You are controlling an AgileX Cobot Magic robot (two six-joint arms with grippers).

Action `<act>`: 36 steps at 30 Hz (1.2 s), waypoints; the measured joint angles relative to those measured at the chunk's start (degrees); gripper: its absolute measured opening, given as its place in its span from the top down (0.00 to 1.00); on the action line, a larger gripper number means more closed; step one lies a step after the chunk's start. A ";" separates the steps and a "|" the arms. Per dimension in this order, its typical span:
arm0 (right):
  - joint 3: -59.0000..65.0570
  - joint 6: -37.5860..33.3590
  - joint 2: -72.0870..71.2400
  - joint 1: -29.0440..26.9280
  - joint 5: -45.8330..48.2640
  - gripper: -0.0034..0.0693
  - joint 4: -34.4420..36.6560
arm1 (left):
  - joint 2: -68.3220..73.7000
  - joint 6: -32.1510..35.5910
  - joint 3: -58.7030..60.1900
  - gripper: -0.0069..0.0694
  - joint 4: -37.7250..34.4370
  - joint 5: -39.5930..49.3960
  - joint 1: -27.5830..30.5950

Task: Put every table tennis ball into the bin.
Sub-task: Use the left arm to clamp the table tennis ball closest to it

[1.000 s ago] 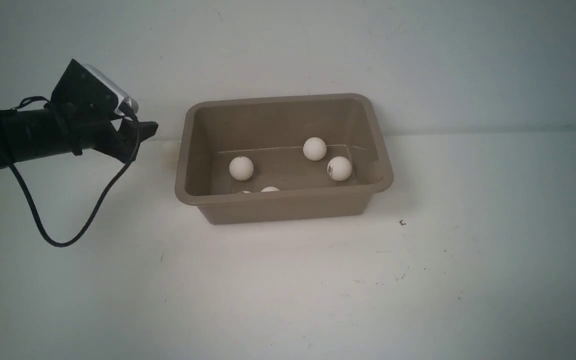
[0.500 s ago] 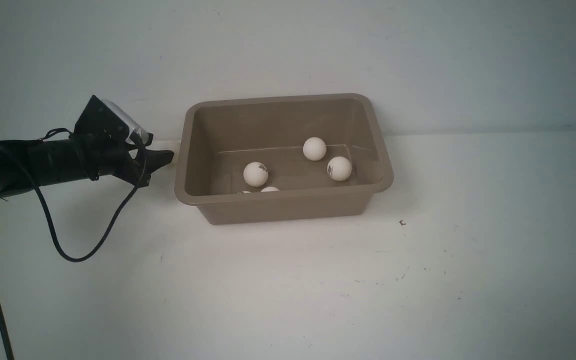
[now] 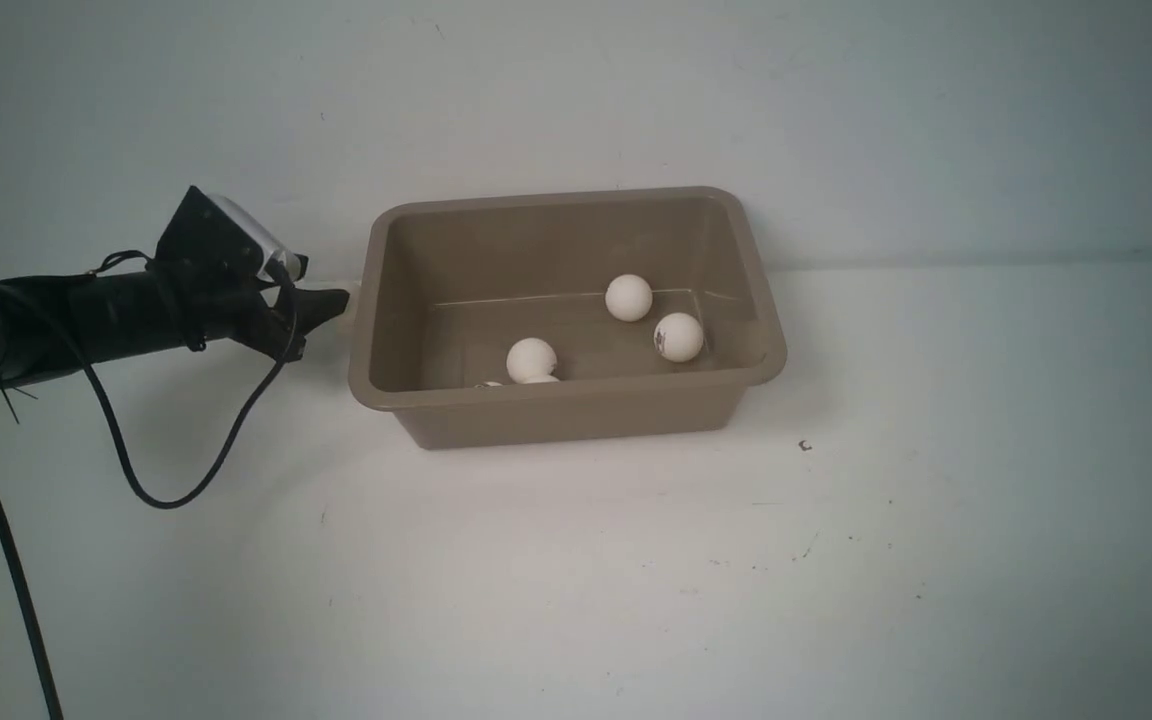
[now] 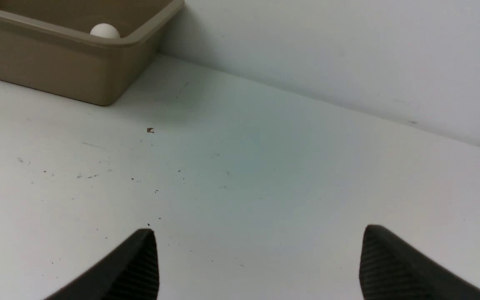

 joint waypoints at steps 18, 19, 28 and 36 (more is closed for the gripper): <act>-0.03 0.00 0.00 0.00 0.02 0.14 0.00 | 2.75 -0.61 -0.99 0.34 -0.01 -0.43 -0.77; -0.03 0.00 0.00 0.00 0.02 0.14 0.00 | 2.96 0.00 -0.99 0.34 -0.01 -0.81 -1.05; -0.03 0.00 0.00 0.00 0.02 0.14 0.00 | 3.55 3.96 -1.10 0.45 -0.71 -2.64 -2.46; -0.03 0.00 0.00 0.00 0.02 0.14 0.00 | 3.29 4.44 -1.17 0.45 -1.24 -3.42 -2.64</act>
